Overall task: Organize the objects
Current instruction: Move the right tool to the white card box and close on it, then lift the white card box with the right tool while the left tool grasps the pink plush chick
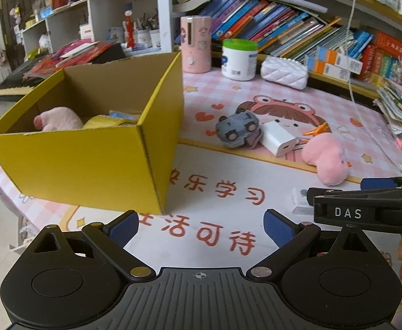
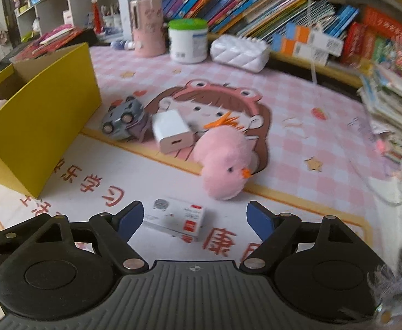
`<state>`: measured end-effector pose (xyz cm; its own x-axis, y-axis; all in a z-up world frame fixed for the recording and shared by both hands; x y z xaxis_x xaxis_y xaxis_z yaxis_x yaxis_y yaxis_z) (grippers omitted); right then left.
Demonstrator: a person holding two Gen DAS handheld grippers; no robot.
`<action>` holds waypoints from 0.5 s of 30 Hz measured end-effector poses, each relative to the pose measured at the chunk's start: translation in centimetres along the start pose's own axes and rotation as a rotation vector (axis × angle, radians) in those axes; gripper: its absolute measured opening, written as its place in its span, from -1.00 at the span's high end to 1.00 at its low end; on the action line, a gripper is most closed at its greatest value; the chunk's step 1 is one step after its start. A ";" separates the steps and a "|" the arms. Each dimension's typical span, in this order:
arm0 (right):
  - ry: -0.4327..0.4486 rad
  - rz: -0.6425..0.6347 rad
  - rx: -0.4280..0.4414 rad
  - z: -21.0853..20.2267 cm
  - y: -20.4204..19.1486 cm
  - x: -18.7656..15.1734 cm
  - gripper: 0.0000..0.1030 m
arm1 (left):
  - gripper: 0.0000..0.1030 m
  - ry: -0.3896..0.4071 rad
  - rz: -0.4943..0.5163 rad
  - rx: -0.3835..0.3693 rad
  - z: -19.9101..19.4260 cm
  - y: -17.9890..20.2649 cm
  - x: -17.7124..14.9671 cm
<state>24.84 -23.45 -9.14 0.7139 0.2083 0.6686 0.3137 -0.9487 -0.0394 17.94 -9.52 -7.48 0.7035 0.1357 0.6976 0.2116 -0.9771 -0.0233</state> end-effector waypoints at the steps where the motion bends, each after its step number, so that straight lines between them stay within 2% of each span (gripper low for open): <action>1: -0.011 0.001 0.010 0.4 -0.2 0.0 -0.58 | -0.92 -0.004 -0.003 0.008 0.0 -0.2 -0.1; 6: -0.068 0.006 0.034 2.0 -0.9 -0.2 -0.50 | -0.92 -0.024 -0.016 0.040 0.1 -1.2 -0.4; 9: -0.099 0.002 0.034 2.8 -1.3 -0.5 -0.34 | -0.92 -0.031 -0.021 0.049 0.1 -1.6 -0.5; 13: -0.088 -0.018 0.021 3.1 -1.5 -0.5 -0.13 | -0.92 -0.038 -0.017 0.043 0.3 -1.6 -0.5; 15: -0.085 -0.016 0.028 3.0 -1.3 -0.4 -0.12 | -0.92 -0.038 -0.007 0.035 0.4 -1.4 -0.4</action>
<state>26.01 -21.56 -11.62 0.7588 0.2444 0.6037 0.3423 -0.9382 -0.0504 17.66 -8.14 -7.97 0.7271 0.1498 0.6700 0.2398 -0.9699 -0.0433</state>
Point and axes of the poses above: each gripper's, at about its wrist camera, not at the fingertips, and z roughly the way its jaws point, y to its right, x to its top, the point moved 5 cm from there along z, roughly the way its jaws point, and after that the axes turned 1 degree about z, right-handed, at the moved point
